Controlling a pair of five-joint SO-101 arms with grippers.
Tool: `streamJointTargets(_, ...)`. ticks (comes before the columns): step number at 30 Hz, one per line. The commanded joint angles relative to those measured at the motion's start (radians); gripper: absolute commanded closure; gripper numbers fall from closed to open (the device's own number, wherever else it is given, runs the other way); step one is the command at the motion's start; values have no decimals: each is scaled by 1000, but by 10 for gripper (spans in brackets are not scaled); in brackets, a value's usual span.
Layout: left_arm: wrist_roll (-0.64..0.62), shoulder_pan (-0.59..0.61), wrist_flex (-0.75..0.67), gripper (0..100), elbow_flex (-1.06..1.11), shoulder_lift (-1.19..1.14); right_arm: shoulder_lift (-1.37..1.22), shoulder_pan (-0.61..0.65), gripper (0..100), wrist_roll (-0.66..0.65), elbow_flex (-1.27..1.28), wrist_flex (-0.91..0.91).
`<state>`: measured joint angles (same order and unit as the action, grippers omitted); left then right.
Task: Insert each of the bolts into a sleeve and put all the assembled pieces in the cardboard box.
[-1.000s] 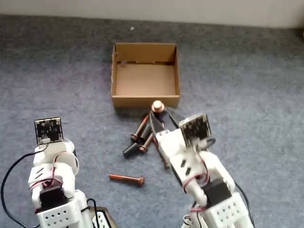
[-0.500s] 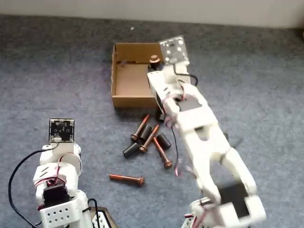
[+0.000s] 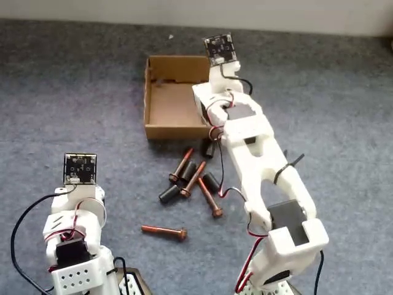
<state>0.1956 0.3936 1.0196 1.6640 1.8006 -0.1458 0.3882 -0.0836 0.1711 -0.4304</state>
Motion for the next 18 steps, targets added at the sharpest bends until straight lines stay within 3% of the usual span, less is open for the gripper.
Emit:
streamJointTargets(1, 9, -13, -20, 947, 1, 8, 28, -8, 843, -6, -105, -165)
streamJointTargets(9, 9, -13, -20, 947, 1, 8, 28, 2, 843, -9, -303, -710)
streamJointTargets(15, 9, -13, -20, 947, 1, 8, 28, 74, 843, -258, -360, -1010)
streamJointTargets(18, 9, -13, -20, 947, 2, 8, 24, 117, 843, -253, -341, -1089)
